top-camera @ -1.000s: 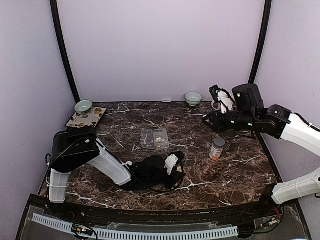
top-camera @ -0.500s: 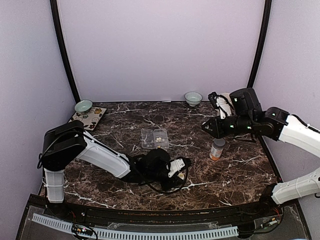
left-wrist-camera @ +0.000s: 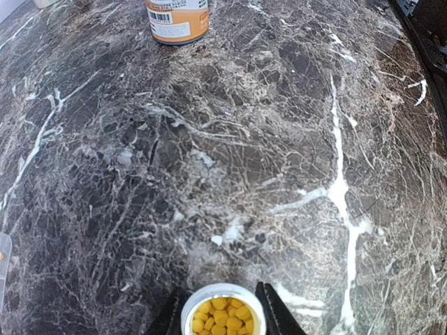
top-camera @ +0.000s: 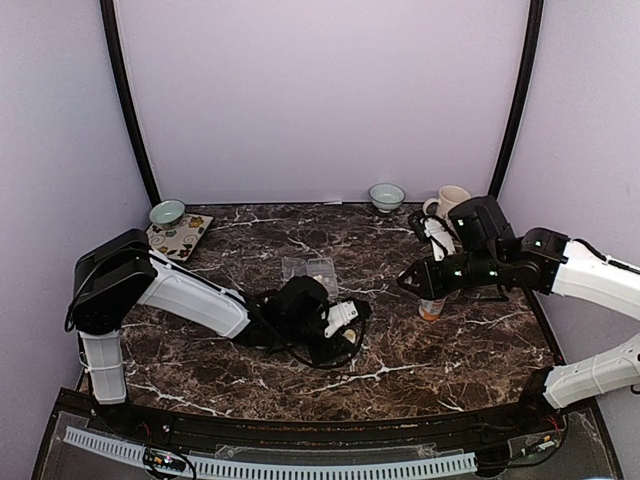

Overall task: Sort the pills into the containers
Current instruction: Pick up the pill bottle from the center of the board, then place the pill bottle at the center of the board.

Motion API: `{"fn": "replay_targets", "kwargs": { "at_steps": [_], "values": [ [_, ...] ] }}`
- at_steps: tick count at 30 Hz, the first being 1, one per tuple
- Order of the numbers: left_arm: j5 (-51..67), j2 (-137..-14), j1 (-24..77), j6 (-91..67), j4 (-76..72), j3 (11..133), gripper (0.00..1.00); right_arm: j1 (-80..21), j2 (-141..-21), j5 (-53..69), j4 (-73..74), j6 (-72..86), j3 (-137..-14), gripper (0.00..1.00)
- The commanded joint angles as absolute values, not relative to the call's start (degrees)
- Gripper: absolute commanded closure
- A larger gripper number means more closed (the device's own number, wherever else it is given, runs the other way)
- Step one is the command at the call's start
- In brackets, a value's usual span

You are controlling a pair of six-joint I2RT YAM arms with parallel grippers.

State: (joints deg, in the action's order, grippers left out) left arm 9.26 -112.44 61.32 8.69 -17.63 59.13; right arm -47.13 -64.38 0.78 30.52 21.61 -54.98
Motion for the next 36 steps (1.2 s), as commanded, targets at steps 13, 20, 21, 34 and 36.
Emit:
{"fn": "replay_targets", "kwargs": {
  "at_steps": [13, 20, 21, 34, 36],
  "values": [
    [11.72, -114.61, 58.90, 8.46, -26.53, 59.63, 1.00, -50.69, -64.38, 0.11, 30.01, 25.11, -52.64, 0.83],
    [13.03, -117.87, 57.52, 8.90, -28.67, 60.60, 1.00, -51.78, -65.57, -0.50, 30.51, 26.23, -53.61, 0.83],
    [13.21, -118.06, 57.13, 9.02, -28.80, 60.41, 1.00, -52.03, -65.83, -0.67, 30.73, 26.27, -53.83, 0.83],
    [14.74, -117.36, 56.34, 9.21, -29.27, 58.68, 0.66, -53.34, -67.80, -1.15, 31.38, 26.98, -54.67, 0.83],
    [14.81, -117.03, 56.34, 9.27, -29.20, 58.63, 0.62, -53.35, -68.00, -1.11, 31.38, 26.91, -54.85, 0.83]
  ]
}}
